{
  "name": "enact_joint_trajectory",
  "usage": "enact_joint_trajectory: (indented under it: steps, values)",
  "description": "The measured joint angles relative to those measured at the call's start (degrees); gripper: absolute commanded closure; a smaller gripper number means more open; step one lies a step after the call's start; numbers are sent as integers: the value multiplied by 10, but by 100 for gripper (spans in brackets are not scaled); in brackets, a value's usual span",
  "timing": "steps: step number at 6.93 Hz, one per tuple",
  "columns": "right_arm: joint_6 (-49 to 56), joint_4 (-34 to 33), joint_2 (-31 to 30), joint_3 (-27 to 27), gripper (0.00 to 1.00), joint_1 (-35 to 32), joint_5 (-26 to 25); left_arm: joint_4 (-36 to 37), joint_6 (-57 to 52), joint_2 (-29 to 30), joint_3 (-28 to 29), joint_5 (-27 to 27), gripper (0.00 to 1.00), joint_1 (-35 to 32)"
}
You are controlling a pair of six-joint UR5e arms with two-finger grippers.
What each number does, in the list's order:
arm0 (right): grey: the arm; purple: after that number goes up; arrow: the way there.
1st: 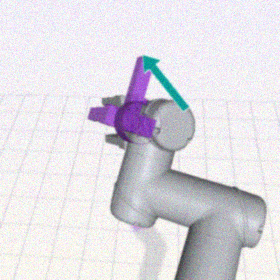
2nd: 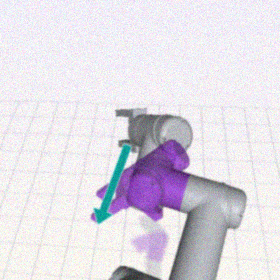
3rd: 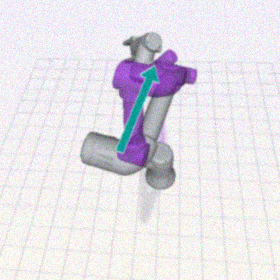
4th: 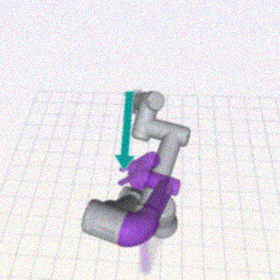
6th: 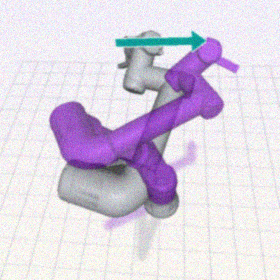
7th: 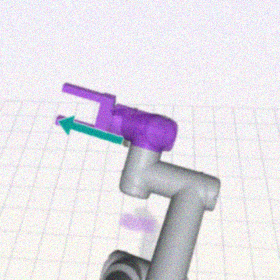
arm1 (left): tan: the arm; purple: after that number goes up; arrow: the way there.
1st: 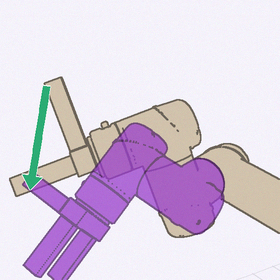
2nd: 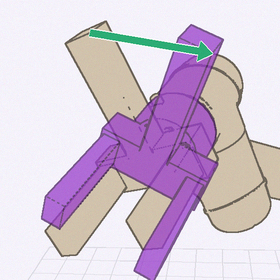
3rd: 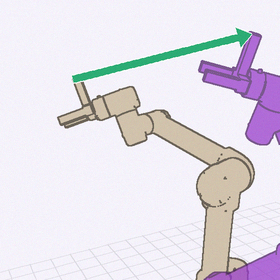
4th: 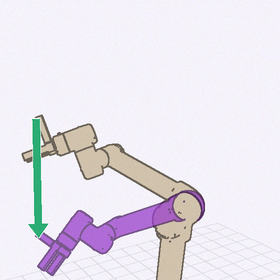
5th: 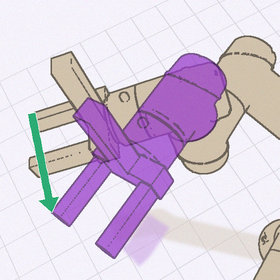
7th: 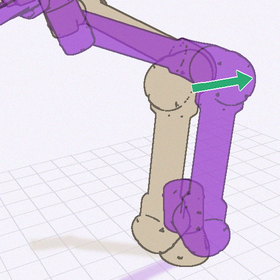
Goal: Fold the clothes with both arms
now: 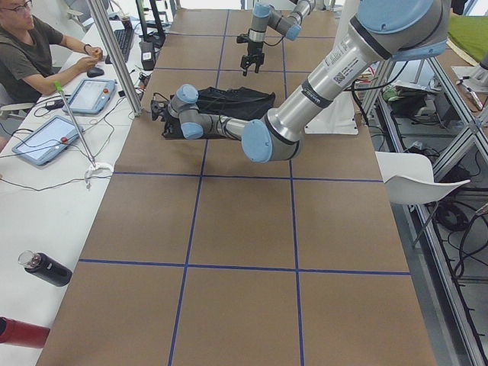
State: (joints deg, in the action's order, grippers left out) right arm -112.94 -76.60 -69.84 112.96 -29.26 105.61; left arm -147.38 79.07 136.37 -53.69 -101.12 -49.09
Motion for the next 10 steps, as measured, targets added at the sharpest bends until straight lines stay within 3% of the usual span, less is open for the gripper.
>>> enact_joint_trajectory:
  steps: [1, 3, 7, 9, 10]
  values:
    - [51, -13, 9, 0, 8, 22, -7, 1, -7, -50, -58, -26, 1, -5]
    - [229, -63, 35, -1, 35, 59, -10, 2, -28, -144, -158, -77, 1, -20]
    - [625, -85, 51, -35, 49, 85, -25, 2, -37, -255, -253, -94, 1, -28]
    - [690, -86, 68, -63, 53, 88, -26, 2, -37, -277, -271, -93, 1, -29]
    - [697, -87, 71, -67, 62, 91, -25, 2, -36, -279, -272, -93, 1, -28]
